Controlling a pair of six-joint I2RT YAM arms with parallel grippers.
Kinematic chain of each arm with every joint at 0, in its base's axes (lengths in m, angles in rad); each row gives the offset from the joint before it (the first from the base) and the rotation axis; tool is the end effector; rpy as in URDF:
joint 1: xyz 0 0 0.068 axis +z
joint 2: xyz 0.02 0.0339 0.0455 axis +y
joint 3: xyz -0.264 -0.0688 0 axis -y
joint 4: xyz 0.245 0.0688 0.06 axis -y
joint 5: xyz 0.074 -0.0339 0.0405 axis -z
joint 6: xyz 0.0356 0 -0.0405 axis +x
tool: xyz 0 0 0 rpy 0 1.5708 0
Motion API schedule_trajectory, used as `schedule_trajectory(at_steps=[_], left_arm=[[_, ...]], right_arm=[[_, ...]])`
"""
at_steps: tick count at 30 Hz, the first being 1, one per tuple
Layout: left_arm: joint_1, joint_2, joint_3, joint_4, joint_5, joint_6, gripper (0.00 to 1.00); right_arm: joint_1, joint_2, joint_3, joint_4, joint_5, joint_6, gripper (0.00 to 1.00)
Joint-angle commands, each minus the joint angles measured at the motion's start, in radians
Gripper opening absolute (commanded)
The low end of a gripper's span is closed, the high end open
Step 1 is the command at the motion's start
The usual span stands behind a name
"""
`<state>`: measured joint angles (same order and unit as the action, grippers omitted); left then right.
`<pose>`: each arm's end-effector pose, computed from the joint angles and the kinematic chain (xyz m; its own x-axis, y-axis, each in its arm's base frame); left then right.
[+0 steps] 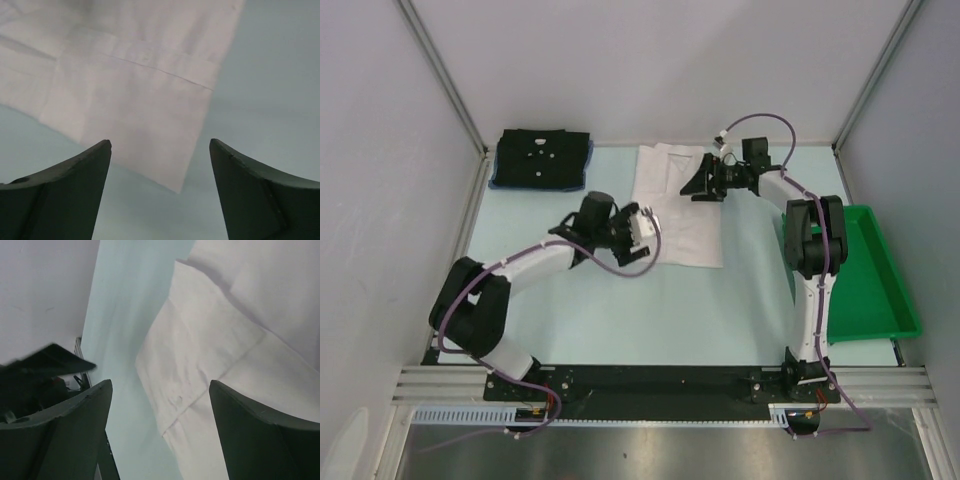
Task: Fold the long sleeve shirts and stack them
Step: Fold the shirt
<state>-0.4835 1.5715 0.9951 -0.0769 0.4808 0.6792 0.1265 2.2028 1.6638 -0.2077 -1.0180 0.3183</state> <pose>0.2953 -0.1736 0.2301 0.0445 0.6057 -0.7944 0.9117 0.3004 0.2801 0.4774 0.0913 0.1893 -0.8546 0.0570 -0.5162 -0.4406 0.4467 0.7787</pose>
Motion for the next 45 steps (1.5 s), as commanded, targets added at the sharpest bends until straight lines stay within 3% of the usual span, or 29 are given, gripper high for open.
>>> schedule_trajectory(at_steps=[1, 7, 8, 12, 18, 23, 25, 37, 45], left_arm=[[-0.125, -0.031, -0.150, 0.145, -0.152, 0.279, 0.81], [-0.274, 0.054, -0.240, 0.281, -0.290, 0.371, 0.69], [-0.285, 0.073, -0.243, 0.302, -0.323, 0.382, 0.66], [-0.308, 0.154, -0.233, 0.379, -0.399, 0.427, 0.56], [-0.323, 0.252, -0.213, 0.444, -0.465, 0.485, 0.36], [-0.326, 0.225, -0.194, 0.416, -0.455, 0.456, 0.09], [-0.340, 0.179, -0.194, 0.359, -0.435, 0.445, 0.00], [-0.467, -0.088, -0.173, -0.145, -0.294, 0.202, 0.00], [-0.507, -0.252, -0.021, -0.573, -0.056, 0.051, 0.00]], right_arm=[[0.053, 0.041, 0.071, -0.039, 0.024, -0.071, 0.82], [0.081, 0.139, 0.151, -0.036, 0.051, -0.097, 0.63], [0.084, 0.149, 0.149, -0.029, 0.059, -0.107, 0.56], [0.087, 0.207, 0.162, -0.022, 0.088, -0.122, 0.46], [0.084, 0.261, 0.177, -0.061, 0.119, -0.165, 0.37], [0.082, 0.250, 0.163, -0.079, 0.121, -0.182, 0.34], [0.084, 0.238, 0.146, -0.081, 0.114, -0.189, 0.34], [0.105, -0.026, -0.075, 0.005, 0.033, -0.160, 0.42], [0.110, -0.109, -0.122, -0.053, -0.027, -0.217, 0.43]])
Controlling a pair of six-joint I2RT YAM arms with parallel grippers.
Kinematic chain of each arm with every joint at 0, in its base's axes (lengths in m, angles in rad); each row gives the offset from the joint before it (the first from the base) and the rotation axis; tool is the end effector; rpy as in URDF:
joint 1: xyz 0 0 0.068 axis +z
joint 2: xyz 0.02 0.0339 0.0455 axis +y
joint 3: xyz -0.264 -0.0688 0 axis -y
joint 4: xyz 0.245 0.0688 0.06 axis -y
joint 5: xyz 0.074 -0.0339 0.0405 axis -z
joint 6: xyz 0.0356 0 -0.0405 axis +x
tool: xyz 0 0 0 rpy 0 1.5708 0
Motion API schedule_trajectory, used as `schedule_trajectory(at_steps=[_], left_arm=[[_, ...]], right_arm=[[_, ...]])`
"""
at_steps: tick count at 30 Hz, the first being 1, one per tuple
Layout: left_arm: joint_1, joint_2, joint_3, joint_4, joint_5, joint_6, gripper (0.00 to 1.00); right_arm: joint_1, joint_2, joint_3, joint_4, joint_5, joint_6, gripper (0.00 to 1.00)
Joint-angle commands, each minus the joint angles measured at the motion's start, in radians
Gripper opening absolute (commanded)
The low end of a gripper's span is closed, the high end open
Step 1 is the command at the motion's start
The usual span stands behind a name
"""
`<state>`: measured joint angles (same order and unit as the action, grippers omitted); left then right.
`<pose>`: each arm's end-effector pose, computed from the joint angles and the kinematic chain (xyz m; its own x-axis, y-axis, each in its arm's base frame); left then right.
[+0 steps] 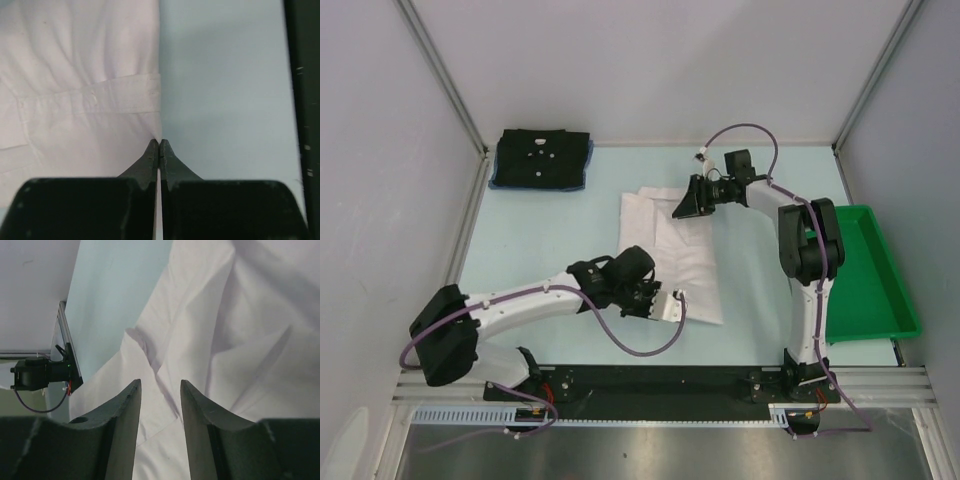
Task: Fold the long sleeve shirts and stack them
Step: Fold the shirt
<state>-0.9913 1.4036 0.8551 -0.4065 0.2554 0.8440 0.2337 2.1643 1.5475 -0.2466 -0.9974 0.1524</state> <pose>0.1453 -0.2384 0.2087 0.3677 0.7586 -0.5379 0.9251 -0.2395 0.2946 0.4433 0.1363 0.1687 -0.8305 -0.1131 -0.5454 -0.5368 0.4234 0.7298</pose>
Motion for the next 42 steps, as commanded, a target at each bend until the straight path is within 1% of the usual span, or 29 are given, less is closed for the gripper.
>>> schedule_trajectory(at_steps=[1, 3, 4, 7, 10, 11, 12, 14, 15, 16, 17, 19, 20, 21, 22, 23, 24, 25, 26, 28, 32, 35, 37, 38, 39, 40, 42], left_arm=[[0.000, -0.083, 0.140, -0.299, 0.183, -0.120, 0.00], [0.019, -0.054, 0.217, -0.350, 0.223, -0.134, 0.00], [0.034, -0.039, 0.243, -0.386, 0.269, -0.150, 0.00], [0.089, 0.033, 0.349, -0.448, 0.307, -0.164, 0.00], [0.172, 0.132, 0.467, -0.506, 0.350, -0.166, 0.00], [0.216, 0.164, 0.499, -0.520, 0.379, -0.160, 0.00], [0.236, 0.222, 0.565, -0.535, 0.387, -0.154, 0.00], [0.298, 0.294, 0.639, -0.581, 0.422, -0.137, 0.00], [0.318, 0.328, 0.723, -0.603, 0.433, -0.128, 0.00], [0.338, 0.407, 0.766, -0.636, 0.447, -0.120, 0.00], [0.377, 0.443, 0.848, -0.649, 0.471, -0.117, 0.00], [0.436, 0.562, 0.939, -0.693, 0.495, -0.103, 0.00], [0.451, 0.605, 1.032, -0.704, 0.508, -0.102, 0.00], [0.466, 0.645, 1.082, -0.731, 0.516, -0.095, 0.00], [0.491, 0.731, 1.132, -0.747, 0.524, -0.092, 0.00], [0.499, 0.771, 1.229, -0.759, 0.534, -0.091, 0.00], [0.508, 0.808, 1.274, -0.778, 0.541, -0.101, 0.00], [0.525, 0.884, 1.314, -0.785, 0.548, -0.108, 0.00], [0.533, 0.912, 1.373, -0.785, 0.558, -0.115, 0.00], [0.545, 0.977, 1.404, -0.772, 0.556, -0.128, 0.00], [0.560, 1.023, 1.392, -0.713, 0.548, -0.152, 0.00], [0.579, 1.023, 1.357, -0.625, 0.548, -0.212, 0.00], [0.589, 1.025, 1.333, -0.595, 0.525, -0.226, 0.00], [0.592, 1.025, 1.326, -0.574, 0.524, -0.235, 0.01], [0.599, 1.025, 1.323, -0.563, 0.519, -0.246, 0.03], [0.600, 1.023, 1.317, -0.552, 0.515, -0.252, 0.10], [0.614, 1.012, 1.312, -0.539, 0.518, -0.266, 0.18]], right_arm=[[0.000, -0.073, -0.004, -0.026, -0.050, -0.059, 0.43], [-0.004, -0.078, -0.006, -0.039, -0.060, -0.074, 0.43], [-0.008, -0.078, -0.006, -0.046, -0.063, -0.080, 0.43], [-0.016, -0.077, 0.012, -0.074, -0.070, -0.097, 0.43], [-0.034, -0.069, 0.043, -0.117, -0.090, -0.128, 0.46], [-0.048, -0.064, 0.065, -0.126, -0.101, -0.135, 0.47], [-0.056, -0.061, 0.078, -0.137, -0.107, -0.142, 0.51], [-0.076, -0.052, 0.117, -0.157, -0.122, -0.149, 0.59], [-0.094, -0.043, 0.131, -0.164, -0.124, -0.149, 0.66], [-0.103, -0.035, 0.146, -0.190, -0.129, -0.151, 0.69], [-0.123, -0.029, 0.181, -0.206, -0.130, -0.149, 0.73], [-0.145, -0.012, 0.216, -0.264, -0.132, -0.192, 0.78], [-0.154, -0.008, 0.241, -0.281, -0.132, -0.197, 0.83], [-0.174, 0.000, 0.252, -0.302, -0.135, -0.200, 0.85], [-0.181, 0.006, 0.261, -0.315, -0.144, -0.205, 0.86], [-0.191, 0.008, 0.276, -0.327, -0.148, -0.214, 0.88], [-0.204, 0.020, 0.281, -0.353, -0.153, -0.221, 0.89], [-0.208, 0.023, 0.286, -0.364, -0.158, -0.229, 0.89], [-0.212, 0.028, 0.289, -0.375, -0.161, -0.241, 0.89], [-0.217, 0.037, 0.280, -0.385, -0.167, -0.243, 0.89], [-0.206, 0.046, 0.247, -0.393, -0.156, -0.257, 0.88], [-0.203, 0.054, 0.214, -0.402, -0.129, -0.280, 0.88], [-0.204, 0.060, 0.203, -0.421, -0.098, -0.318, 0.88], [-0.205, 0.065, 0.200, -0.430, -0.086, -0.326, 0.86], [-0.203, 0.066, 0.197, -0.433, -0.070, -0.330, 0.85], [-0.203, 0.068, 0.192, -0.433, -0.063, -0.335, 0.82], [-0.203, 0.069, 0.188, -0.447, -0.041, -0.336, 0.78]])
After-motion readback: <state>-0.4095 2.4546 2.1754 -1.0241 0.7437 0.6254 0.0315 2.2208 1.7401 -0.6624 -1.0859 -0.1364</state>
